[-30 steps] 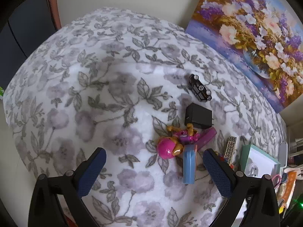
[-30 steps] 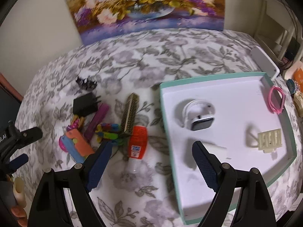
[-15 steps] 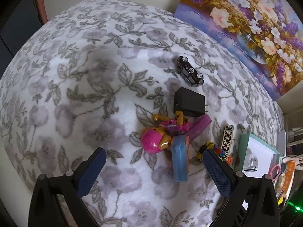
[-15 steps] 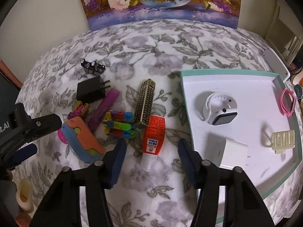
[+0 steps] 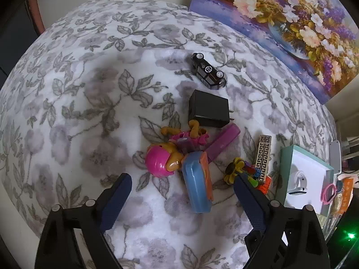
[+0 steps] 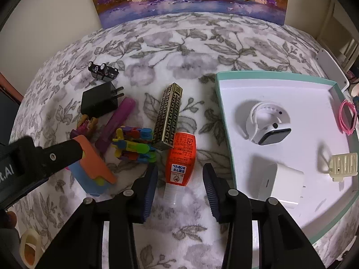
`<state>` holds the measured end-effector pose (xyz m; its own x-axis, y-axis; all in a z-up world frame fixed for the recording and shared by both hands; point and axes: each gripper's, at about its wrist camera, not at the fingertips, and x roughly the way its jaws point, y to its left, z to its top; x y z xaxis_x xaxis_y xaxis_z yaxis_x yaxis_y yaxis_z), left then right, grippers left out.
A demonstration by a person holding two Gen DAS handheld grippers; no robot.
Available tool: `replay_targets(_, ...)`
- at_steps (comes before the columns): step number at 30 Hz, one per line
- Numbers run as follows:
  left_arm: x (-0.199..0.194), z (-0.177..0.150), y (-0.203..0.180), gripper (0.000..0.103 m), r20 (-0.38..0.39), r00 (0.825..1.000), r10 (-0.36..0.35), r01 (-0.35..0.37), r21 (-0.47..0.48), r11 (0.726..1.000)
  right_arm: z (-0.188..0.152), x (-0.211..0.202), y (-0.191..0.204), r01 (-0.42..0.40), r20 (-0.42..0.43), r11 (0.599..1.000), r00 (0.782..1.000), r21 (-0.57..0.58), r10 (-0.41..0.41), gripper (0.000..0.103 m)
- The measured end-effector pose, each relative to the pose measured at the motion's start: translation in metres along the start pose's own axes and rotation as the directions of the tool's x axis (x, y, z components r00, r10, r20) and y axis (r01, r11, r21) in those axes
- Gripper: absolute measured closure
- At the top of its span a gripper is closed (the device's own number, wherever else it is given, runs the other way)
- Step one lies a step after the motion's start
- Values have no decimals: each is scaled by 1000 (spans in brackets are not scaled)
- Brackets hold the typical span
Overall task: Organize rigid objects
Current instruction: 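Grasp the orange bottle with the right tool while the left tool grasps the blue-orange toy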
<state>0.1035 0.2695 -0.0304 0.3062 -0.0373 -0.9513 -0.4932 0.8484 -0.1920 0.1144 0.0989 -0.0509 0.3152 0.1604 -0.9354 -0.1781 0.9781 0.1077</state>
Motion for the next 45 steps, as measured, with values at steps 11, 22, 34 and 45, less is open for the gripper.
replay_targets(11,13,-4,5,39,-56,998,-22,20,-28,999,0,16,-2,12,-31,1000,999,3,-12,68)
replay_targets(22,28,-7,-5,57,-76,996,-38,38,-3,999,4,22,5,47,-11,999,999,-28,-47,68)
replay_targets(34,45,-5,-13,75,-79,995,-67,67,-6,998,5,22,2,30,-4,999,1000,-14,-30,72)
replay_targets(45,24,-2,-16,76,-33,996,-89,88,-4,996,6,4,-4,-12,14,1000,1000,6,12,72)
